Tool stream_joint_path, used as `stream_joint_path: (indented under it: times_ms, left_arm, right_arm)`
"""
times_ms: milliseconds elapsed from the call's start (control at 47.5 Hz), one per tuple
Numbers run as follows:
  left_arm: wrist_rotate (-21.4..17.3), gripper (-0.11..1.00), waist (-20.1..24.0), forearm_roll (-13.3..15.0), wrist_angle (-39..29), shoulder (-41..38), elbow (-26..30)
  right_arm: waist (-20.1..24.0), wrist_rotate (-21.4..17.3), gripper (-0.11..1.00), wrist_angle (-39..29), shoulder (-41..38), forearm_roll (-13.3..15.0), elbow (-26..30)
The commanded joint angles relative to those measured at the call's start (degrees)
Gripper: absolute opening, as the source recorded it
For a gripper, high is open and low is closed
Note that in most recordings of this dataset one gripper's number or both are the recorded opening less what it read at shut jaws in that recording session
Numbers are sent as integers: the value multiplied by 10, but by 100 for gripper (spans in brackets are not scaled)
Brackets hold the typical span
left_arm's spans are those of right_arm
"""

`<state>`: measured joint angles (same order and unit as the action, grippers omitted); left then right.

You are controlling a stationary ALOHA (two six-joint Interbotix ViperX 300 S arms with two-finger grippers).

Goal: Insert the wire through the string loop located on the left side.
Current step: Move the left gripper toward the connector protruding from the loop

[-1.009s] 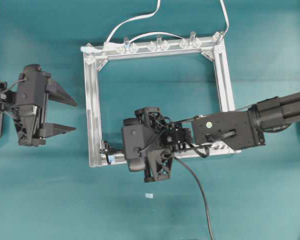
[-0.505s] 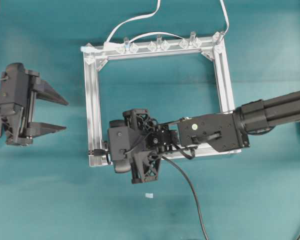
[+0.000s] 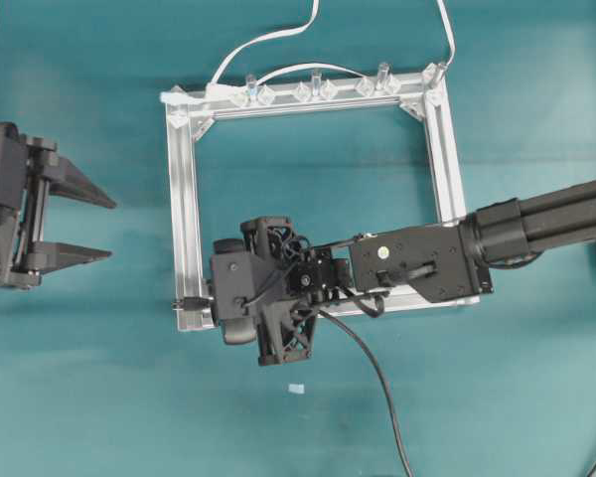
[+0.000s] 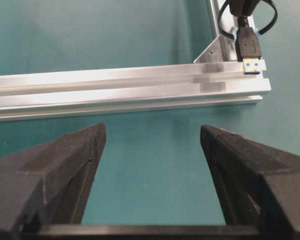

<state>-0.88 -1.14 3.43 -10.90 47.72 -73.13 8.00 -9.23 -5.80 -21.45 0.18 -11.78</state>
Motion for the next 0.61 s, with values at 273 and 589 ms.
stream_joint_path:
  times_ms: [273, 589]
  left_arm:
    - [5, 79, -3, -1, -11, 6, 8]
    - [26, 79, -60, 0, -18, -18, 30]
  right_arm:
    - [2, 2, 7, 3, 12, 2, 16]
    - [2, 2, 7, 4, 12, 2, 16]
